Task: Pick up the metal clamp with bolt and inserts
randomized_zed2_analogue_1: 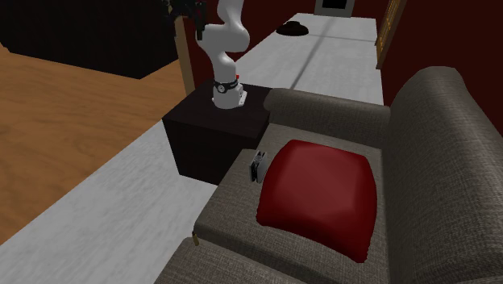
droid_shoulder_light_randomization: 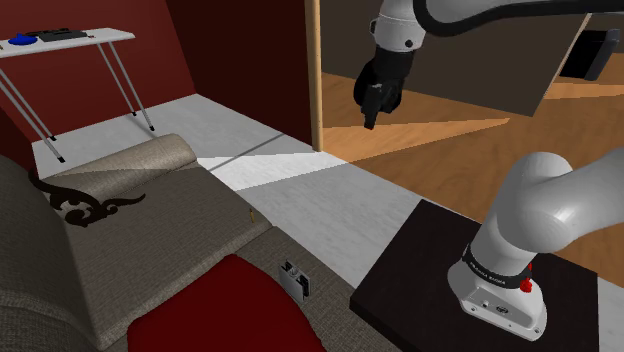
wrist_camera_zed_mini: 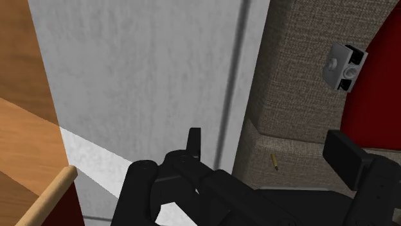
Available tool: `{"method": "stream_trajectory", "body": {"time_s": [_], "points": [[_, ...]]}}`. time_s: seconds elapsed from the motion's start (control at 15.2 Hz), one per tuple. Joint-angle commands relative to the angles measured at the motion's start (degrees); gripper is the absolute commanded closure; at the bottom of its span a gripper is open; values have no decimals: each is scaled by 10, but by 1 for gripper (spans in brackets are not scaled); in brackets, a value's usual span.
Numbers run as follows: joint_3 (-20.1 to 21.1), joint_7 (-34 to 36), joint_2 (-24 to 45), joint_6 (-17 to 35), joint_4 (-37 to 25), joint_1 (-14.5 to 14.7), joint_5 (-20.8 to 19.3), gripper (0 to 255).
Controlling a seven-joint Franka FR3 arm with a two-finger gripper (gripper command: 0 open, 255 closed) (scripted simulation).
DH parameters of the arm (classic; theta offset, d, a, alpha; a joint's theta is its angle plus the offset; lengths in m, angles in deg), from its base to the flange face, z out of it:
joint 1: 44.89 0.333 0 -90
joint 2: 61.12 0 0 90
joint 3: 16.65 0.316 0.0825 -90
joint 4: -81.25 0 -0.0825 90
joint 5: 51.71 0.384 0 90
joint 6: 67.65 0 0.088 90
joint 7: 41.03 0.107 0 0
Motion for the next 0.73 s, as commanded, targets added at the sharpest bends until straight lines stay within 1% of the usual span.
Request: {"method": "stream_trajectory", "body": {"time_s": [0.0,0.33,0.66], "points": [[17,21,6,29,26,5,12,0],[61,70,43,106,74,19,39,0],[108,120,104,190,104,31,64,0]]}}
